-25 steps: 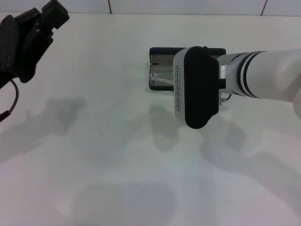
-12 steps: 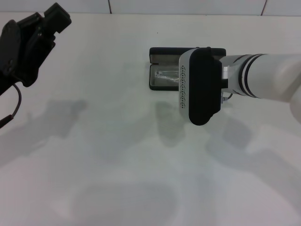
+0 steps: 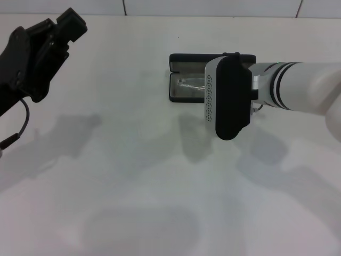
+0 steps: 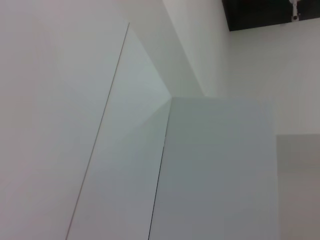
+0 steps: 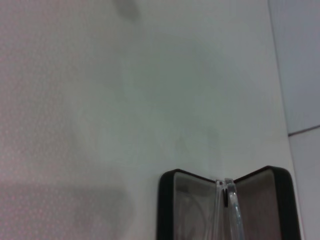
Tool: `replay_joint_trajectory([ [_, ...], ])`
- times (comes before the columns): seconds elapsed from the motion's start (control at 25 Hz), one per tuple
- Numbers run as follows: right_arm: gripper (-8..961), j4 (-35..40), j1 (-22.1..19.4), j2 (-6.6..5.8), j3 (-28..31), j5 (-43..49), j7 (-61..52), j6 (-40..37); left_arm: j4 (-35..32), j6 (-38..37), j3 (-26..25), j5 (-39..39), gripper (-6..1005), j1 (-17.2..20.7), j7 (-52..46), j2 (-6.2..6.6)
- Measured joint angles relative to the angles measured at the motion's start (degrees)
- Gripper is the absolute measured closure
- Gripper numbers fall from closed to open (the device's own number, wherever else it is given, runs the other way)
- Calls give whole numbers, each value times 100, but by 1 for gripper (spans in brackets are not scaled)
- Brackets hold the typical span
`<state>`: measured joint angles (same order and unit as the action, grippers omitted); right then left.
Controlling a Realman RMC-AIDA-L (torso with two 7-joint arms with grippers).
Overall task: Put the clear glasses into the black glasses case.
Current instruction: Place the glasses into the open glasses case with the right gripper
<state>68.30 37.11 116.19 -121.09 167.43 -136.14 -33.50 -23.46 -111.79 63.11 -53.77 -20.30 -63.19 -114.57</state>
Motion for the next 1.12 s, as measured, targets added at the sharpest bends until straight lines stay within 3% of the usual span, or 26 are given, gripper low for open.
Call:
replay_joint_trajectory([
  [1.12,856,-628,296,0,-176,-12,0,522,0,0,-1,-2,934,-18,0,-31],
])
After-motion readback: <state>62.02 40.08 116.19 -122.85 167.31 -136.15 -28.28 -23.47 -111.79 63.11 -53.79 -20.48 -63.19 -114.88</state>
